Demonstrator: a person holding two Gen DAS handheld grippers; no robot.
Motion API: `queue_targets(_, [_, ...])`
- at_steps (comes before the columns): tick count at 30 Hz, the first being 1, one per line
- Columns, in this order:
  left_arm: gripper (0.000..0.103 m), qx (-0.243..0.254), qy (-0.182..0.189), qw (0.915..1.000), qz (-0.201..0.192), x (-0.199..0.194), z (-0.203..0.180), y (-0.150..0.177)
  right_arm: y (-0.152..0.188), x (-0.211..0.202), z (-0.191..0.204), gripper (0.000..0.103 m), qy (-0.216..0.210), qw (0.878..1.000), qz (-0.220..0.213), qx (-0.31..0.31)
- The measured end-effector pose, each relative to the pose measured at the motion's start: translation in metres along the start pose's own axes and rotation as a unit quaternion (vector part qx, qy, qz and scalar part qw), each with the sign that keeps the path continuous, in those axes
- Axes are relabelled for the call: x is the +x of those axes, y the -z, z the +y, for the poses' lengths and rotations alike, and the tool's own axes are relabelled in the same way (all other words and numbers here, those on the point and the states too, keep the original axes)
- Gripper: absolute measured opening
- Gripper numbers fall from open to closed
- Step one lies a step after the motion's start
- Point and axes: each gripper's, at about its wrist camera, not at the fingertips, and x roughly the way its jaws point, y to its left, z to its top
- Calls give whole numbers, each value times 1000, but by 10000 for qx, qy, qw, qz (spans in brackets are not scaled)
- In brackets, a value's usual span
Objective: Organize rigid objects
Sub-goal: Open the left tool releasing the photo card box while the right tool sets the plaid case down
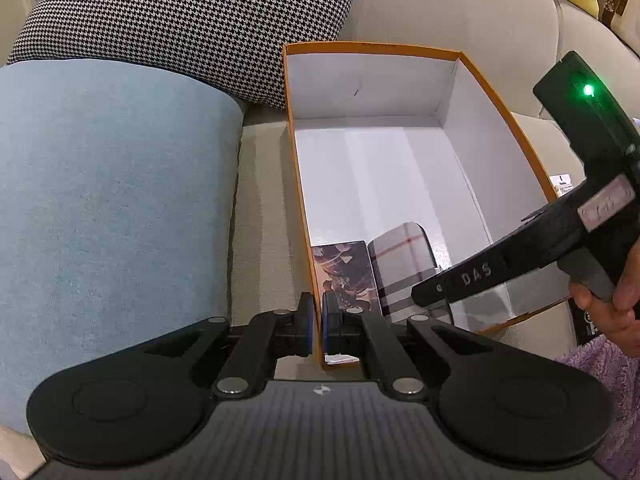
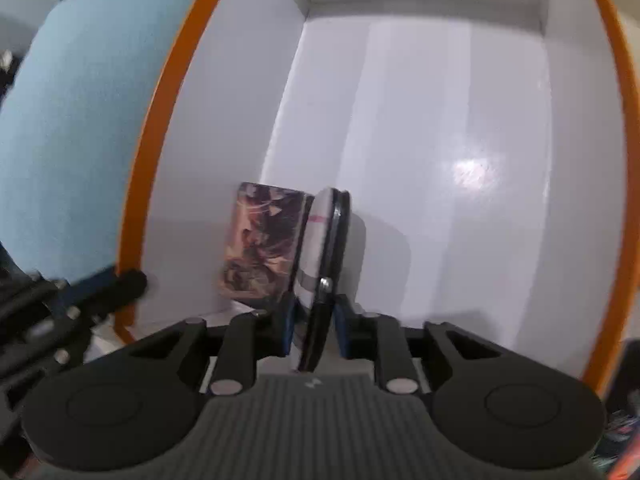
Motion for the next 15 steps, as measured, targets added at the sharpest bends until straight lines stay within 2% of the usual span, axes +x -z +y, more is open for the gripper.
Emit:
queue_targets(2, [8,-45,28,10000,-7,0,0,-2,0,-1,4,35,288,9994,-34,-202])
queue_targets(7, [9,-75,-15,10000,-35,0,-1,-3,-4,9,-1,36,565,9983,87,-92])
queue_targets(10, [9,-61,-27,10000,-37,1,0,-4,-4,16,-8,42,539,9984,130,121])
queue_targets(15, [8,-3,-43,10000,-40,0,-1,-3,-5,22,-14,42,363,9983,147,422])
